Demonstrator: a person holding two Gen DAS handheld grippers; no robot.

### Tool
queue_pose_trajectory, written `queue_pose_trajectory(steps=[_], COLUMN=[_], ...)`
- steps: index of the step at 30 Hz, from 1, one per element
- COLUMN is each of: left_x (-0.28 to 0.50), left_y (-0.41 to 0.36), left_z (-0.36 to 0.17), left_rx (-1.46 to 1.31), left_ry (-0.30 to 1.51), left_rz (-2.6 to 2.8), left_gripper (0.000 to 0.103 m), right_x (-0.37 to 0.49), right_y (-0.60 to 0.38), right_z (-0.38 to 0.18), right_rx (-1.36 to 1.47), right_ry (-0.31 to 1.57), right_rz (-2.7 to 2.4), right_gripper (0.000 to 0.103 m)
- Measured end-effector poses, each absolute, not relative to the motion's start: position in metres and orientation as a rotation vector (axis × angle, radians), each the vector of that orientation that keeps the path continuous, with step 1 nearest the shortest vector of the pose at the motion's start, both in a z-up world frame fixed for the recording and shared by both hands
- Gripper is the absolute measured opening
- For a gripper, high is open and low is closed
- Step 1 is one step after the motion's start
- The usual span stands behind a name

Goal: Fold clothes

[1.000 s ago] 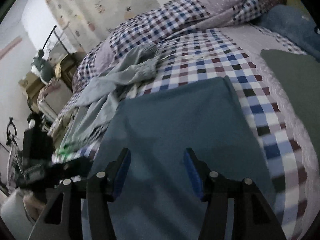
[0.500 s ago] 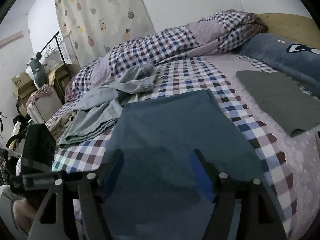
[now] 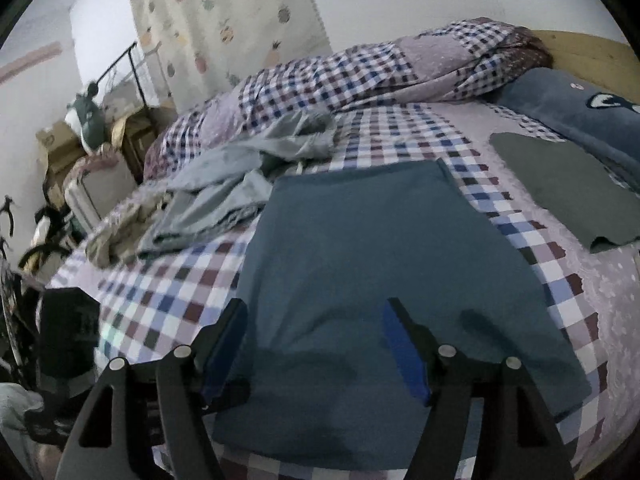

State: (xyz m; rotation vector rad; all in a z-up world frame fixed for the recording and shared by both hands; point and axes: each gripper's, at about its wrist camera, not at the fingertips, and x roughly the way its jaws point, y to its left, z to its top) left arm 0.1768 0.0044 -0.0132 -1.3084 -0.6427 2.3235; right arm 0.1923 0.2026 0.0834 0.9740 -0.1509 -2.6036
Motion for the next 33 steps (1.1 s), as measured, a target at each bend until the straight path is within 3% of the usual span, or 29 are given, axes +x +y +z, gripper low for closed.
queue_pose_trajectory(steps=[12, 16, 18, 20, 23, 27, 29, 33], left_x=[0.224, 0.234, 0.236, 0.239, 0.236, 0.219, 0.21, 0.19], left_y=[-0.017, -0.032, -0.039, -0.047, -0.054, -0.054, -0.052, -0.05], left_z=[-0.027, -0.034, -0.028, -0.021, -0.01, 0.011, 0.016, 0.026], left_rx=[-1.43, -1.445, -1.418, -1.379, -1.325, -1.289, -1.299, -1.331], left_ry=[-0.735, -0.828, -0.871, -0.901, -0.925, -0.859, -0.782, -0.638], left_rz=[2.25, 2.21, 2.208, 2.218, 2.238, 2.348, 2.424, 2.518], left_gripper=[0.028, 0.029, 0.038, 0.058, 0.068, 0.073, 0.084, 0.084], right_x=[0.227, 0.248, 0.256, 0.263, 0.26, 0.245, 0.237, 0.214], right_y=[0.17, 0.175, 0.183, 0.197, 0.222, 0.259, 0.277, 0.31], right_z=[0.031, 0.026, 0.026, 0.031, 0.05, 0.075, 0.084, 0.086], right_rx=[1.2, 1.321, 1.383, 1.398, 1.375, 1.304, 1.25, 1.146], right_ry=[0.264, 0.288, 0.206, 0.087, -0.06, -0.301, -0.405, -0.631], right_rz=[-2.59, -2.512, -2.433, -2.391, -2.409, -2.41, -2.416, -2.405], right_gripper=[0.073, 0.073, 0.073, 0.073, 0.073, 0.075, 0.077, 0.086])
